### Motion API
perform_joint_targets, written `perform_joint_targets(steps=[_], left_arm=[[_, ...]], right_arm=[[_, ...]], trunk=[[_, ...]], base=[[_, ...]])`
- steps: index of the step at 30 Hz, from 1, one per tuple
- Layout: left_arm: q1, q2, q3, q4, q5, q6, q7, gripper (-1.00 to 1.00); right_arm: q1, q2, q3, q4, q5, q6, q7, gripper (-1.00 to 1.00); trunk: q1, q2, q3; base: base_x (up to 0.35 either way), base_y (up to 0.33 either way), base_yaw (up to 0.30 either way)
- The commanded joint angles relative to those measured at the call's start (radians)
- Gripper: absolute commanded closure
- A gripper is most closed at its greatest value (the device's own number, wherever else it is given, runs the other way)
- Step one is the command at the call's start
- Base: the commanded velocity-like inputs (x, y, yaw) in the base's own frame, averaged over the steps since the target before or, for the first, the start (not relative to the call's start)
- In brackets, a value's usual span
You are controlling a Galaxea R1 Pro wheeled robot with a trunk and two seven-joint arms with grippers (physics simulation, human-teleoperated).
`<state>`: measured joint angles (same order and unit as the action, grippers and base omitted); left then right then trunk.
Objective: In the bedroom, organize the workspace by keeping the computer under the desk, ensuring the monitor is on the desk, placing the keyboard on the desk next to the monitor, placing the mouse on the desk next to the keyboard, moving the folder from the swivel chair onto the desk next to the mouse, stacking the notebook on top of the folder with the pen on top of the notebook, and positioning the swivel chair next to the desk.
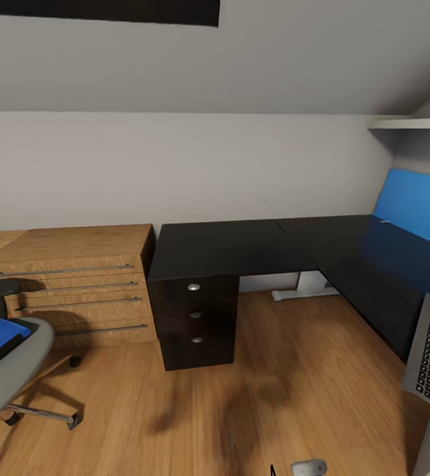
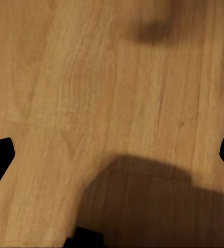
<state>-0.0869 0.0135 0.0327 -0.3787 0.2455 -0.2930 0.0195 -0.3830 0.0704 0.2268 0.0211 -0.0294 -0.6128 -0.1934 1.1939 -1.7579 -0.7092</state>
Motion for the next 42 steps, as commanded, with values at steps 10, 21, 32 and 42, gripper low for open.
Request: perform_joint_targets(steps=[10, 21, 32, 42], left_arm=[[0.0, 0.0, 0.001, 0.055, 0.003, 0.0, -0.001, -1.0], [0.0, -0.02, -0.003, 0.07, 0.003, 0.005, -0.008, -1.0], [0.0, -0.031, -0.005, 0.085, 0.002, 0.006, -0.009, -1.0], [0.0, -0.03, -0.005, 0.088, 0.003, 0.014, -0.009, -1.0]], right_arm=[[-0.001, 0.002, 0.009, 0.003, -0.002, -0.005, -0.006, -1.0], [0.0, 0.004, 0.01, 0.003, -0.003, -0.006, -0.007, -1.0], [0.0, 0.004, 0.009, 0.003, -0.003, -0.005, -0.006, -1.0], [0.0, 0.004, 0.009, 0.003, -0.003, -0.005, -0.006, -1.0]], trunk=[[-0.039, 0.07, 0.042], [-0.081, 0.147, 0.093], [-0.123, 0.224, 0.145], [-0.161, 0.294, 0.192]], base=[[0.0, 0.0, 0.01], [0.0, 0.0, 0.001], [0.0, 0.0, 0.0], [0.0, 0.0, 0.0]])
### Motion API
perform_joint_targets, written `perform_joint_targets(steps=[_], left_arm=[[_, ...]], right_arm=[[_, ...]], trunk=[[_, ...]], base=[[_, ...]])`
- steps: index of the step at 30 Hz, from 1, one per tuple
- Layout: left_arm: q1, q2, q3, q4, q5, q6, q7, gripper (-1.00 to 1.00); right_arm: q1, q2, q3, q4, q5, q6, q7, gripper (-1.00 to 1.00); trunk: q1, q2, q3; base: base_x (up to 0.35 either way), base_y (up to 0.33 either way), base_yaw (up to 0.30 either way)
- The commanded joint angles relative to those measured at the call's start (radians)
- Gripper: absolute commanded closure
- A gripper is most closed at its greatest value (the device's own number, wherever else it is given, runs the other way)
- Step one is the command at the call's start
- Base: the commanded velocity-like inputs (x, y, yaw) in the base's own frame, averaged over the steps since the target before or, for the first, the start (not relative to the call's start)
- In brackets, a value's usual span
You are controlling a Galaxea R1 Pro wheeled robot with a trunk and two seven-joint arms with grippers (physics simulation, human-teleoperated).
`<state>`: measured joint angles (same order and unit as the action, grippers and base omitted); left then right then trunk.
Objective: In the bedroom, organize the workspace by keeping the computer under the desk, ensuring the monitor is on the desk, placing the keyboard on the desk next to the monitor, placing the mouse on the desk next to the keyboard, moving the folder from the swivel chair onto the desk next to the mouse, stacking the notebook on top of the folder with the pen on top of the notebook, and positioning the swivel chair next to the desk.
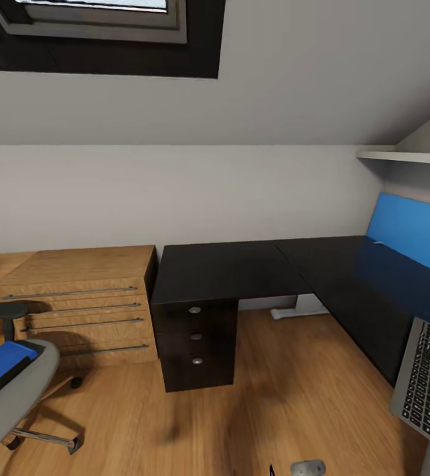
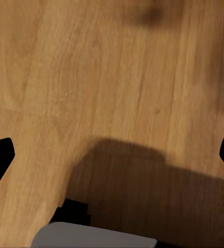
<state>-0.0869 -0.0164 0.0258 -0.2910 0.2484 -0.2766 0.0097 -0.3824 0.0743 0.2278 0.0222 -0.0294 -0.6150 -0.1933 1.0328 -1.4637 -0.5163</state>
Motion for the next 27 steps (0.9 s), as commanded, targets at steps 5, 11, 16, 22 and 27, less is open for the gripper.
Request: perform_joint_targets(steps=[5, 11, 16, 22, 27], left_arm=[[-0.001, 0.0, 0.003, 0.001, 0.0, 0.037, 0.001, -1.0], [-0.001, -0.002, 0.005, 0.0, 0.001, 0.091, 0.001, -1.0], [-0.001, -0.002, 0.005, 0.0, 0.001, 0.105, 0.0, -1.0], [-0.001, -0.002, 0.006, 0.0, 0.002, 0.11, 0.0, -1.0], [-0.001, -0.002, 0.006, 0.0, 0.001, 0.109, 0.0, -1.0]], right_arm=[[-0.001, -0.001, 0.008, 0.002, -0.003, -0.003, -0.006, -1.0], [-0.001, -0.002, 0.007, 0.002, -0.003, -0.003, -0.006, -1.0], [-0.001, -0.003, 0.008, 0.002, -0.003, -0.003, -0.006, -1.0], [-0.001, -0.003, 0.008, 0.002, -0.003, -0.003, -0.006, -1.0], [-0.001, -0.002, 0.008, 0.002, -0.003, -0.003, -0.006, -1.0]], trunk=[[-0.019, 0.035, 0.023], [-0.042, 0.077, 0.051], [-0.062, 0.112, 0.074], [-0.085, 0.154, 0.103], [-0.104, 0.189, 0.126]], base=[[0.0, 0.0, 0.0], [0.0, 0.0, 0.0], [0.0, 0.0, 0.0], [0.0, 0.0, 0.0], [0.0, 0.0, 0.0]])
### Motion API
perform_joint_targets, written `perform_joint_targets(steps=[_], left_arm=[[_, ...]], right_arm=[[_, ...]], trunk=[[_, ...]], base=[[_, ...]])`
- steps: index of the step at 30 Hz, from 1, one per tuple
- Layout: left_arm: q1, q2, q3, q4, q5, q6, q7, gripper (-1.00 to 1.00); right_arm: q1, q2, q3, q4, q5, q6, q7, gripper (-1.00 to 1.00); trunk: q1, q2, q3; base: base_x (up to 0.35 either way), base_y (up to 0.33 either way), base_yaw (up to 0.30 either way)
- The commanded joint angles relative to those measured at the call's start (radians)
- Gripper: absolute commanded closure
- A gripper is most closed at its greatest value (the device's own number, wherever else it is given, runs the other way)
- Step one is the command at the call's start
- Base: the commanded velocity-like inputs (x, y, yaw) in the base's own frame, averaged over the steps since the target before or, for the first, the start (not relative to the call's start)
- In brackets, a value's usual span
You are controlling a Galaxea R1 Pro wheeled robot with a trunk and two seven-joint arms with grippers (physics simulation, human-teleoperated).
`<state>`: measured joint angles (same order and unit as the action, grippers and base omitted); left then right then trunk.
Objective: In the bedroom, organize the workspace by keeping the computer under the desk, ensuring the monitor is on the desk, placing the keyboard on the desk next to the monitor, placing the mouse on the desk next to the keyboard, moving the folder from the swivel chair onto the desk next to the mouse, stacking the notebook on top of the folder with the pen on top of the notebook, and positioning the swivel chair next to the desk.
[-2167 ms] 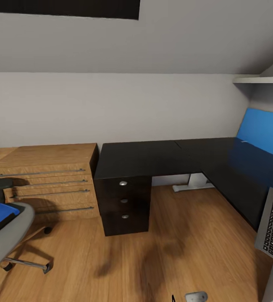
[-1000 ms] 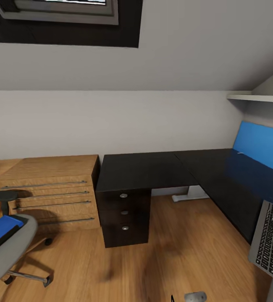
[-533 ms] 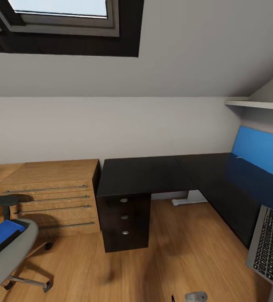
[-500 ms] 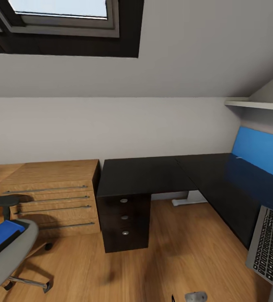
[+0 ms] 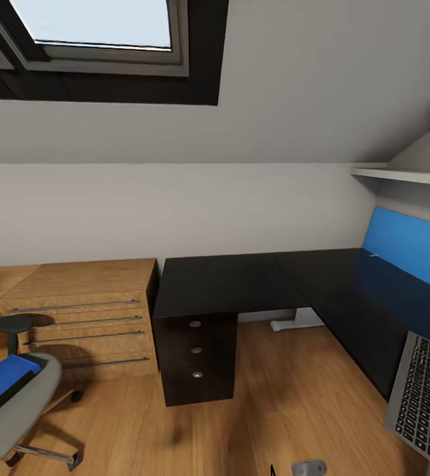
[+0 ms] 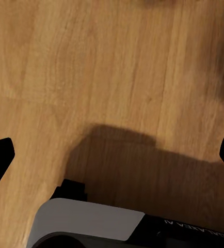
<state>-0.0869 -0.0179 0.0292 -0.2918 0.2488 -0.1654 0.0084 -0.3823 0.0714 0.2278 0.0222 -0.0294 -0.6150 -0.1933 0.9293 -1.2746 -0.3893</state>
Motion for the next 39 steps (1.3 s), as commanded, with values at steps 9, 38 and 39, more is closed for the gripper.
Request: perform_joint_targets(steps=[9, 38, 39], left_arm=[[-0.001, -0.001, 0.004, 0.0, 0.0, -0.043, 0.0, -1.0], [-0.001, 0.001, 0.005, 0.0, -0.002, -0.141, -0.004, -1.0], [-0.001, 0.002, 0.005, 0.0, -0.002, -0.142, -0.004, -1.0]], right_arm=[[-0.001, 0.001, 0.008, 0.002, -0.003, -0.003, -0.006, -1.0], [0.0, 0.001, 0.008, 0.002, -0.002, -0.003, -0.006, -1.0], [0.001, 0.0, 0.008, 0.002, -0.002, -0.003, -0.006, -1.0]], trunk=[[-0.035, 0.063, 0.041], [-0.054, 0.098, 0.068], [-0.054, 0.098, 0.068]], base=[[0.0, 0.0, 0.0], [0.0, 0.0, 0.103], [0.0, 0.0, 0.098]])
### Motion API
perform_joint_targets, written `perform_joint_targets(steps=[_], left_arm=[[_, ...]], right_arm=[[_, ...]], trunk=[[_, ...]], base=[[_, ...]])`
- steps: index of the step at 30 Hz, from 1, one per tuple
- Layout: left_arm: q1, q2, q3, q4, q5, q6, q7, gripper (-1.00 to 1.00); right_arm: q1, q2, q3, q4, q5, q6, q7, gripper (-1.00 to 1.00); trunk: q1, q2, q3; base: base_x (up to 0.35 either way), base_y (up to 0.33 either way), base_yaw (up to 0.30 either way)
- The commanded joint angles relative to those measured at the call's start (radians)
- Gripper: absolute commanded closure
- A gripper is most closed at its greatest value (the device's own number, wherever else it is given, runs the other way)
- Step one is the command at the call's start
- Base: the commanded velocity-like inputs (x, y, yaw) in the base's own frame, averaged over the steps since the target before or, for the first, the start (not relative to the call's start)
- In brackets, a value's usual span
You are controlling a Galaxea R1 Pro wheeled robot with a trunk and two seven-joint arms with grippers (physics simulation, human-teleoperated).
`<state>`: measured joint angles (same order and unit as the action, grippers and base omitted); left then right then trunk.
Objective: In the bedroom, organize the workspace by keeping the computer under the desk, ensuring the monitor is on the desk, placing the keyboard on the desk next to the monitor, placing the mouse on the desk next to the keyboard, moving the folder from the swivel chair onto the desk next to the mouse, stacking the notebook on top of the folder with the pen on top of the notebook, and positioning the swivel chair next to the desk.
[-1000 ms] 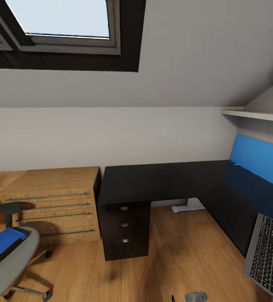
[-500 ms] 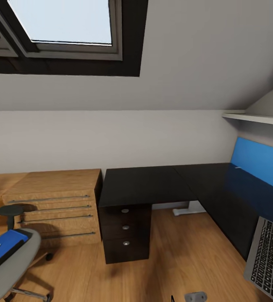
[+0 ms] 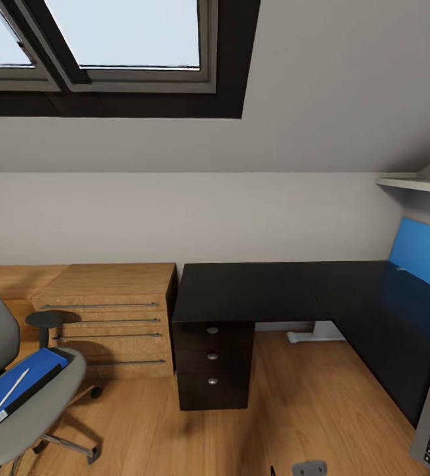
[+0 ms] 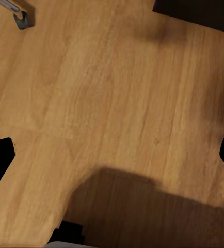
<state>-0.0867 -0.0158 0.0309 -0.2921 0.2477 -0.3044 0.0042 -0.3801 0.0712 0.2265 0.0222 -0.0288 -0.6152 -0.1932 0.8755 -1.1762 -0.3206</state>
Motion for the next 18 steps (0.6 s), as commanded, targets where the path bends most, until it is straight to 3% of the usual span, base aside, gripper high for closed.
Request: perform_joint_targets(steps=[1, 18], left_arm=[[-0.001, 0.0, 0.003, 0.001, -0.001, -0.003, 0.0, -1.0], [-0.001, 0.003, 0.001, 0.001, -0.003, -0.004, 0.002, -1.0]], right_arm=[[0.001, -0.001, 0.008, 0.002, -0.002, -0.004, -0.006, -1.0], [0.059, -0.02, 0.008, 0.001, 0.001, -0.052, -0.013, -1.0]], trunk=[[0.0, -0.001, -0.001], [0.0, -0.001, -0.002]], base=[[0.0, 0.0, 0.078], [0.0, 0.0, 0.017]])
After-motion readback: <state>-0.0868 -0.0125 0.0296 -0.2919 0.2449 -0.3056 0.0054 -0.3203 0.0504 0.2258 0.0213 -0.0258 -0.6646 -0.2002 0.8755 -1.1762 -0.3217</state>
